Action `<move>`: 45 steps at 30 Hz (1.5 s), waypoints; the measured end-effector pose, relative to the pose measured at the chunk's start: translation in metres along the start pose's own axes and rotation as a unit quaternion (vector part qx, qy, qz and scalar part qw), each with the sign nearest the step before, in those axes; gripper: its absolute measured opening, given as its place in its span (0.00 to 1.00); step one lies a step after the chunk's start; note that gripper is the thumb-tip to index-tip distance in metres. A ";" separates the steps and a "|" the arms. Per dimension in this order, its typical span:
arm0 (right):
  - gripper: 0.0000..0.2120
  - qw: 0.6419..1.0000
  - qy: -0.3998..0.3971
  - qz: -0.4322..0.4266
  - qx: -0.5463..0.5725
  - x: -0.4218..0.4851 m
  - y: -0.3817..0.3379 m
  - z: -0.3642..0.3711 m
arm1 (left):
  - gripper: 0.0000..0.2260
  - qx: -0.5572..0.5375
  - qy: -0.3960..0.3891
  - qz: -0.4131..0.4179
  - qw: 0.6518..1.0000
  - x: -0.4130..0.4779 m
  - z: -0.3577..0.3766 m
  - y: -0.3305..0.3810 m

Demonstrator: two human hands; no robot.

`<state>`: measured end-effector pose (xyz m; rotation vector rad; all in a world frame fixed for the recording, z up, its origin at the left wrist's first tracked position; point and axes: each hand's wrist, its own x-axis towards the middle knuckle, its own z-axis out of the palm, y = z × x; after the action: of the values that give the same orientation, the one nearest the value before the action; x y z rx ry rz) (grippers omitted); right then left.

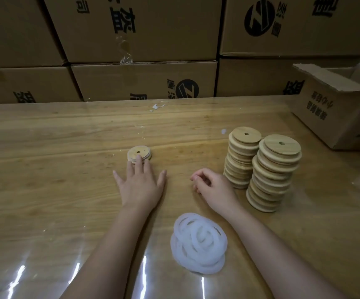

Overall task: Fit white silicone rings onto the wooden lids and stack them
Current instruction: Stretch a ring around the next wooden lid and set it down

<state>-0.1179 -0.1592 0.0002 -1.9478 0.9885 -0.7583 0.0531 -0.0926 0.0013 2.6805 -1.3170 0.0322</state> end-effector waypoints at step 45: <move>0.05 0.914 -0.393 -0.064 -0.078 -0.008 -0.019 -0.041 | 0.05 -0.647 0.024 -0.008 0.762 -0.008 -0.003 0.018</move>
<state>-0.1477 -0.1613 0.0353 -2.1809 0.4290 0.0827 0.0343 -0.0970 0.0056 1.4441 -0.7561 -0.5811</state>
